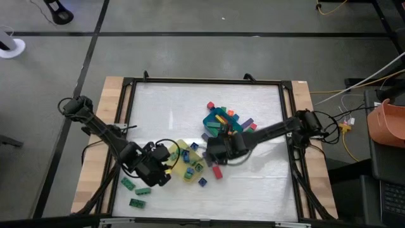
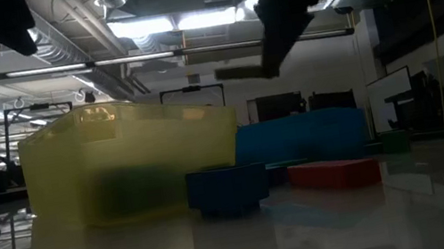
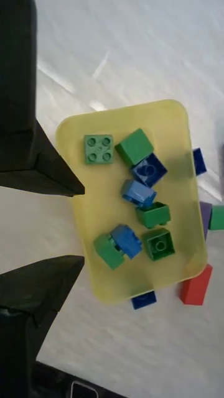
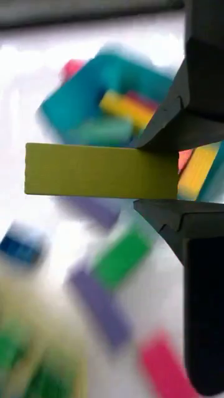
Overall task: Sort blocks by size
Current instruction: Put the large green wooden block into the blue bin, then put the large green game piece into the blue bin
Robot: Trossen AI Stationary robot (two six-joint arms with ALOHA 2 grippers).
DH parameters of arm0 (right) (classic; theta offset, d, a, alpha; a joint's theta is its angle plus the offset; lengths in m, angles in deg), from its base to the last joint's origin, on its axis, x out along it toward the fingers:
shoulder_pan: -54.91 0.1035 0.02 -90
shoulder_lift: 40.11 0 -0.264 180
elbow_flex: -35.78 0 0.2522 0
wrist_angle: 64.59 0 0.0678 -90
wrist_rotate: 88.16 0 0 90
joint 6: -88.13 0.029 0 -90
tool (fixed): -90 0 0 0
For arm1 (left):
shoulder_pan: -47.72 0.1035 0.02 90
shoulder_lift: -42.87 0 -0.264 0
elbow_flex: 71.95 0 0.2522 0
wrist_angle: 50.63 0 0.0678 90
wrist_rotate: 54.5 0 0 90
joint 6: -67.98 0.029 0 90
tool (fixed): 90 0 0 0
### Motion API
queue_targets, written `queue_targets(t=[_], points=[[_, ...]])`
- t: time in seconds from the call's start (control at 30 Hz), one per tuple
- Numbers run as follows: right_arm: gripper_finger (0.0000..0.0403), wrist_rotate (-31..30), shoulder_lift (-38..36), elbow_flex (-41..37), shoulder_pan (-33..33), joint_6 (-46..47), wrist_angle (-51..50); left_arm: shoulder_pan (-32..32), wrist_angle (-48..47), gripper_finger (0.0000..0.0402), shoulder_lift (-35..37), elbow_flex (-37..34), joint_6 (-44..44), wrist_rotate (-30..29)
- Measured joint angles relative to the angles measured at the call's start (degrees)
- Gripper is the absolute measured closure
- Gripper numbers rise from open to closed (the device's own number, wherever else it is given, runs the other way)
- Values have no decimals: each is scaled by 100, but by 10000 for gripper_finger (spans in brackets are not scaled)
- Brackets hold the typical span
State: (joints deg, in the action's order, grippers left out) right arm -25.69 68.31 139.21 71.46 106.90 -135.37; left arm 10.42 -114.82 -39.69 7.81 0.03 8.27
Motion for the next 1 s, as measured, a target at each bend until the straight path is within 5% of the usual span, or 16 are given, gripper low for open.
queue_targets(t=[0.17, 0.4, 0.63, 1.0], points=[[298, -223, 0, -4, -585, 0, -615, -125, 4, 247, -4, 0, -259, -2], [264, 619, 0, -105, -1280, 1, -609, -149, 2, 247, -4, 0, -232, 56], [229, 969, 0, -377, -1643, 2, -609, -249, 3, 247, -4, 0, -368, 1622], [213, 1066, 0, -396, -1656, -279, -604, -1639, 31, 247, -583, 0, -880, 1836]])
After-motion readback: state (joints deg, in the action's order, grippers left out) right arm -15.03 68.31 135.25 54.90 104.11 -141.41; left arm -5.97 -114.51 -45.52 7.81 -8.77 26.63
